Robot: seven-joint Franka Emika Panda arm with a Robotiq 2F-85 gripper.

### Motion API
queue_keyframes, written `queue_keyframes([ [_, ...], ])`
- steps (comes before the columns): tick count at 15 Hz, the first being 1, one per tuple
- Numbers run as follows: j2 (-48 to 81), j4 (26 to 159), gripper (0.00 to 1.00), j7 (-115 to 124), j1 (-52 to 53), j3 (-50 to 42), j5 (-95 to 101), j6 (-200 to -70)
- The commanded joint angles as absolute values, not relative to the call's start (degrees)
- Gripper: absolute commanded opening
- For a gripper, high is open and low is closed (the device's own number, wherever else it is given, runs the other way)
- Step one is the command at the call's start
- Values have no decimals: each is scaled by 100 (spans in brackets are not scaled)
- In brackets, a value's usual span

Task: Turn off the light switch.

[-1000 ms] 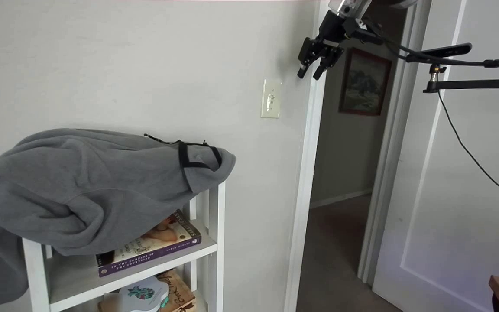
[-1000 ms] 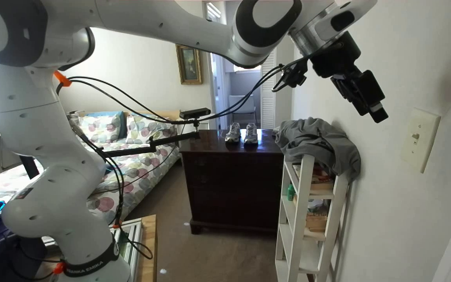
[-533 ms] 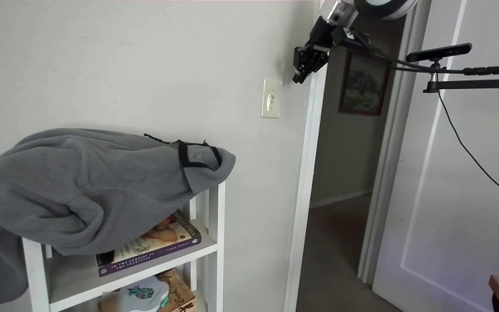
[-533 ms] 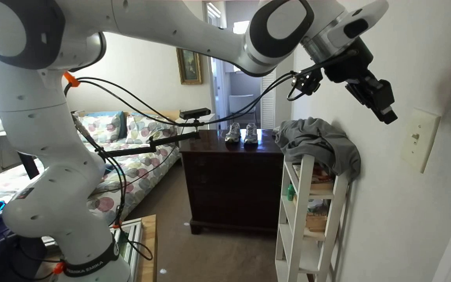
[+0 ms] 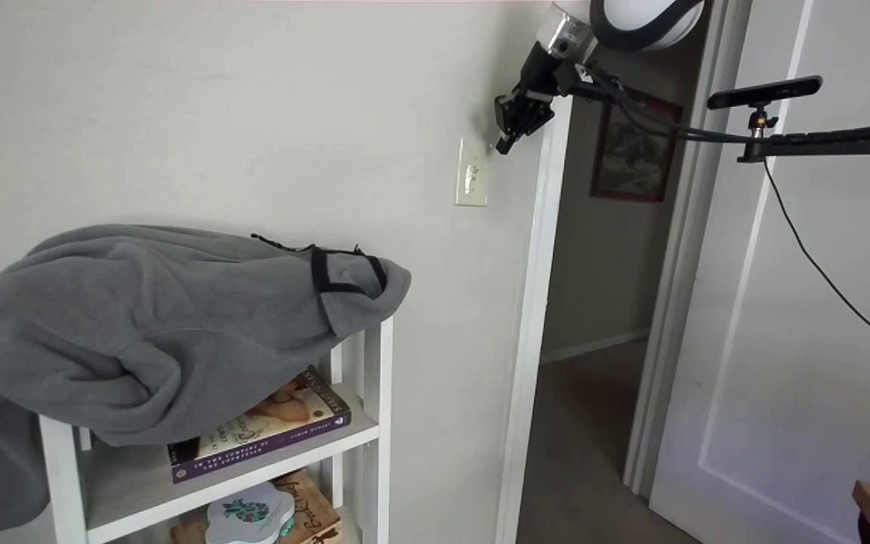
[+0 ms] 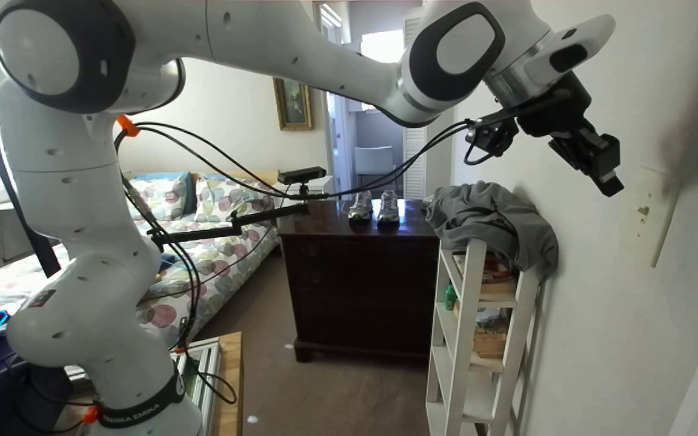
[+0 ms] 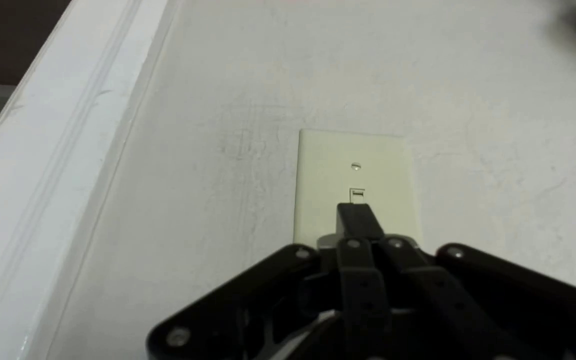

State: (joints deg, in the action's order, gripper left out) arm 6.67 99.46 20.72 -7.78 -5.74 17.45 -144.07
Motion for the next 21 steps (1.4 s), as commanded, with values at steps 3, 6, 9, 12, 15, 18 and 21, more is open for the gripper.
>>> queue_keyframes([
  [3,1078,9476,0,2077,-621,-776,1774,-14464],
  [6,1233,9336,0,2023,-580,-797,1731,-14438],
  [9,1364,9222,0,1990,-540,-813,1689,-14429],
  [12,1467,9124,0,1983,-515,-835,1664,-14423],
  [15,1528,9058,0,1972,-496,-861,1655,-14431],
  [18,1586,9000,0,1950,-492,-870,1621,-14423],
  [21,1629,8984,0,1932,-492,-874,1601,-14416],
])
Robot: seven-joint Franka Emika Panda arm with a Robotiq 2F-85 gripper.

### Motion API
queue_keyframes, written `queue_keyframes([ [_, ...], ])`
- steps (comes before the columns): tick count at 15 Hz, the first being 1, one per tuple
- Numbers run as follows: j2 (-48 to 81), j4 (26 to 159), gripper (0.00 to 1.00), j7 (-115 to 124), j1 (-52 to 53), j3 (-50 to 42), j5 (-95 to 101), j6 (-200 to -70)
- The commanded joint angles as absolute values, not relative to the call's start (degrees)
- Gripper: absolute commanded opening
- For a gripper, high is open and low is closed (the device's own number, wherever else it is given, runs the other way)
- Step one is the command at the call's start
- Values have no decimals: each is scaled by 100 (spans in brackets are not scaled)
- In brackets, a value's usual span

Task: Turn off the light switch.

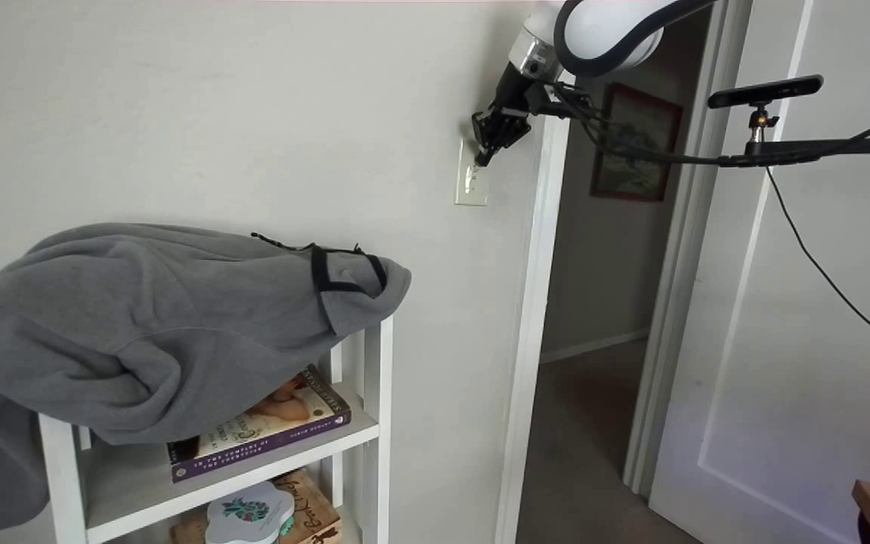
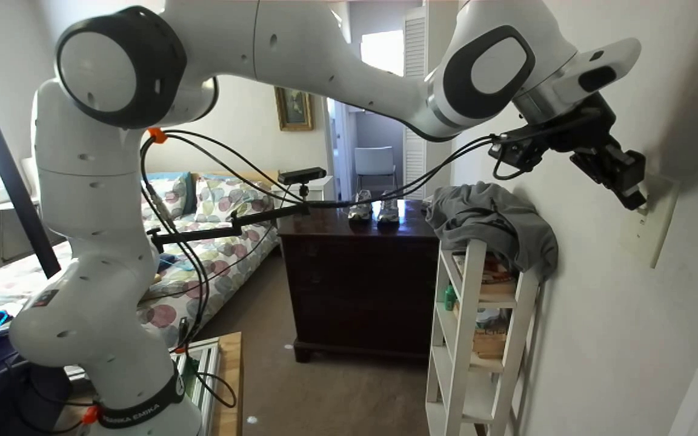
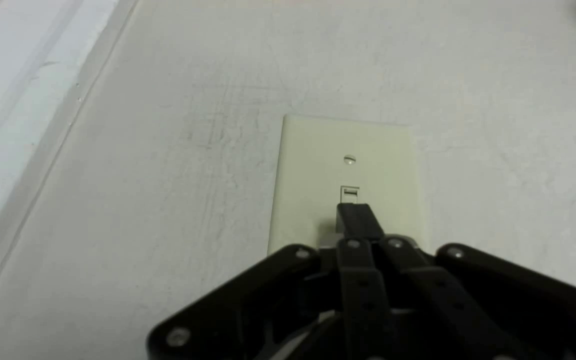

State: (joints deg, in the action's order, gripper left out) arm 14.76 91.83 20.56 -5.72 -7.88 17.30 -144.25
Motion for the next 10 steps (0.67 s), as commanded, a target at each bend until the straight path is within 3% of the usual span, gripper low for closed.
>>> queue_keyframes([
  [1,1640,8979,0,1923,-491,-876,1600,-14408],
  [10,1713,8969,0,1704,-546,-818,1308,-14283],
])
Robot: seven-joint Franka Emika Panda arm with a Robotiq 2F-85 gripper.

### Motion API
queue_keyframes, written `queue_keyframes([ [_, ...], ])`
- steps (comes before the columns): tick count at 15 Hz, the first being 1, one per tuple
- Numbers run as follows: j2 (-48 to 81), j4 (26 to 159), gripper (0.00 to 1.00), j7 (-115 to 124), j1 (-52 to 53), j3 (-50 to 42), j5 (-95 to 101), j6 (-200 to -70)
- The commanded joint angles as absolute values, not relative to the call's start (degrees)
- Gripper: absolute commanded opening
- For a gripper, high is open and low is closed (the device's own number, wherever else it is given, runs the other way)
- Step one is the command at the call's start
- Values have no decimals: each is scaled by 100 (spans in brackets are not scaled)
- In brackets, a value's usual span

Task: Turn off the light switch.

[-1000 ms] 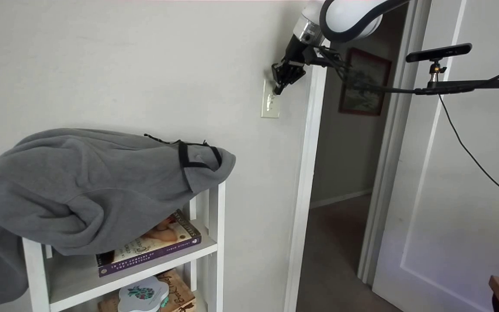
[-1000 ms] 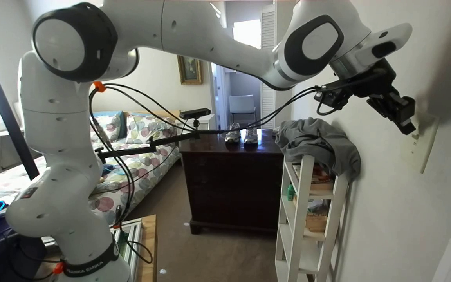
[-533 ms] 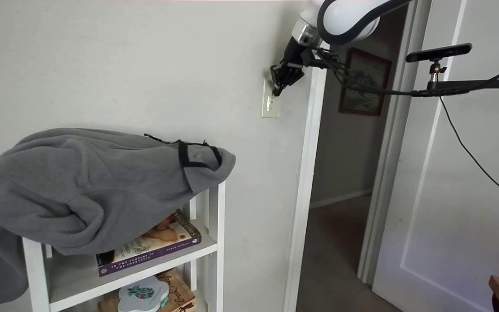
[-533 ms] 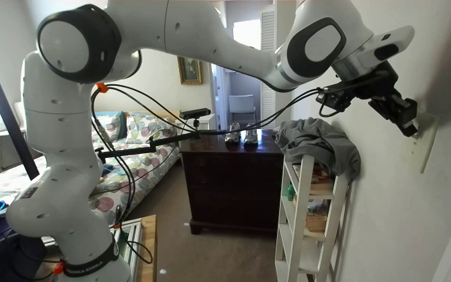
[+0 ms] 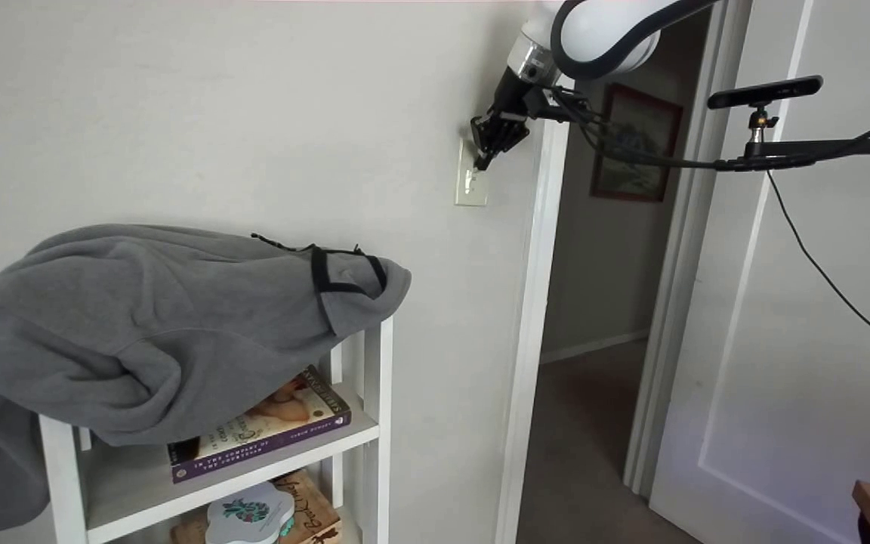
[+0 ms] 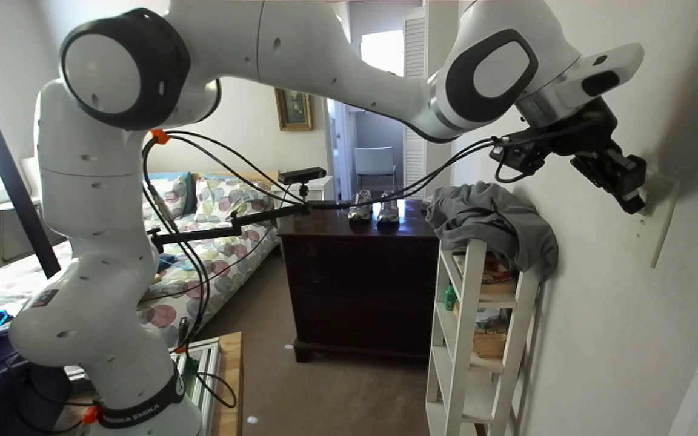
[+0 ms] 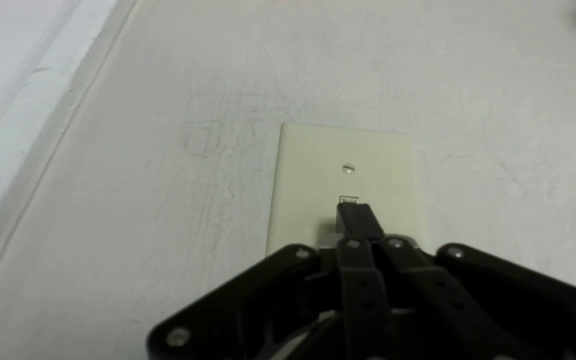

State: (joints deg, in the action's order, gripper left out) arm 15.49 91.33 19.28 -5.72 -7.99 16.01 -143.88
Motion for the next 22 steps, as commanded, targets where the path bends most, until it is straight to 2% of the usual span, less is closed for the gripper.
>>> queue_keyframes([
  [1,1717,8982,0,1655,-559,-796,1216,-14233],
  [8,1623,9010,0,1686,-462,-826,1160,-13896],
  [15,538,9287,0,832,-329,-367,447,-11786],
  [22,62,9134,0,57,-259,-235,193,-9759],
])
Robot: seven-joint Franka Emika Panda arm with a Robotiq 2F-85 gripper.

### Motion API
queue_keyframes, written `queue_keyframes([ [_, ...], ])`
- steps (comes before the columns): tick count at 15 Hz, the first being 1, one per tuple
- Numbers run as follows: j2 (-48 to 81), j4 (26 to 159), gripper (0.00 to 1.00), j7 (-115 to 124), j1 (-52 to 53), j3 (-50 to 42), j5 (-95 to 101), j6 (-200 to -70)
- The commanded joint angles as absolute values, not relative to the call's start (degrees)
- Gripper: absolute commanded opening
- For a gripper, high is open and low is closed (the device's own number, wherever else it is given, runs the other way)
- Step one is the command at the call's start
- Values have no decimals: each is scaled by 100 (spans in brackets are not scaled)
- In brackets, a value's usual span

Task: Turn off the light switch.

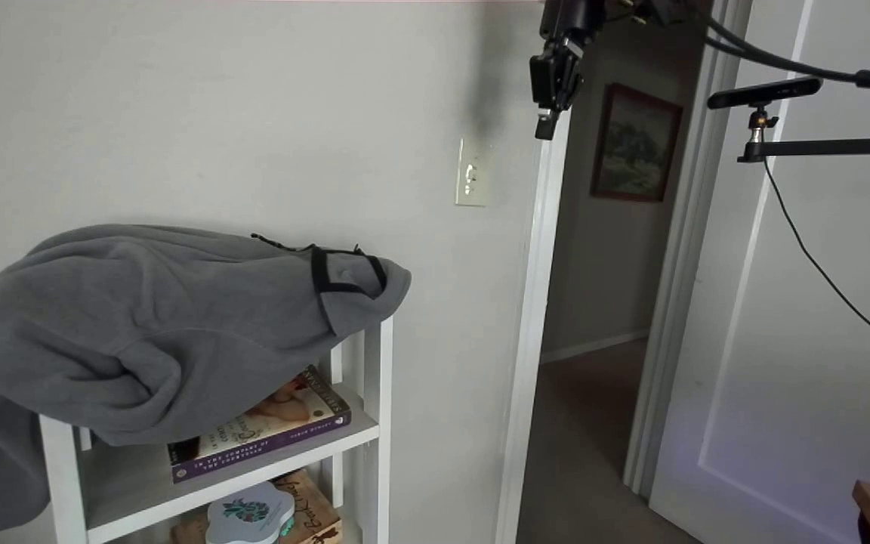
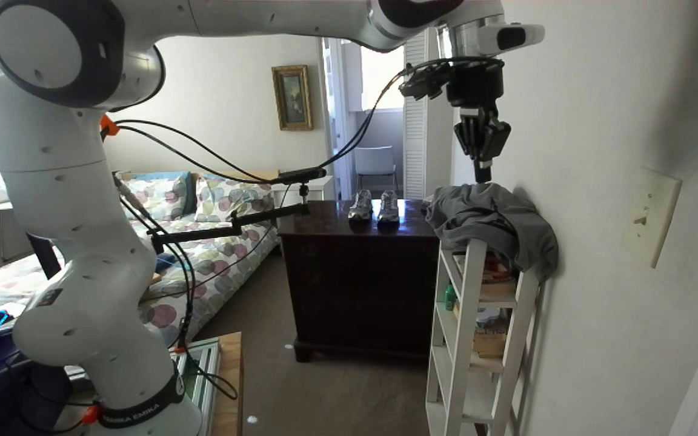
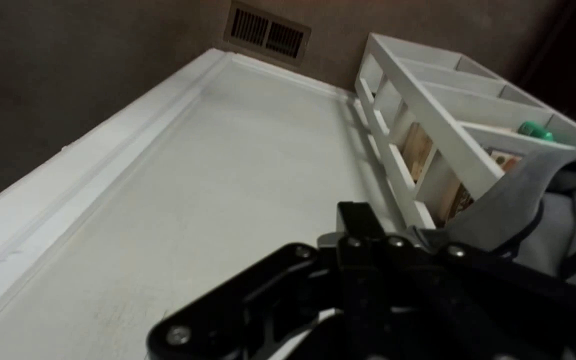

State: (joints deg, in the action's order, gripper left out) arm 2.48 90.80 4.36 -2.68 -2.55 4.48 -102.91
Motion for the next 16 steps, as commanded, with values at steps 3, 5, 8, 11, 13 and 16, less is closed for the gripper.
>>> queue_keyframes([
  [3,-2,9183,26,-168,-238,-210,126,-9377],
  [5,-22,9250,33,-236,-215,-185,164,-9309],
  [8,-73,9443,54,-300,-166,-146,181,-9453],
  [11,-168,9821,76,-348,-74,-49,277,-10209],
  [13,-226,10118,90,-380,-2,25,262,-10733],
  [16,22,9891,85,-258,20,48,291,-10696],
])
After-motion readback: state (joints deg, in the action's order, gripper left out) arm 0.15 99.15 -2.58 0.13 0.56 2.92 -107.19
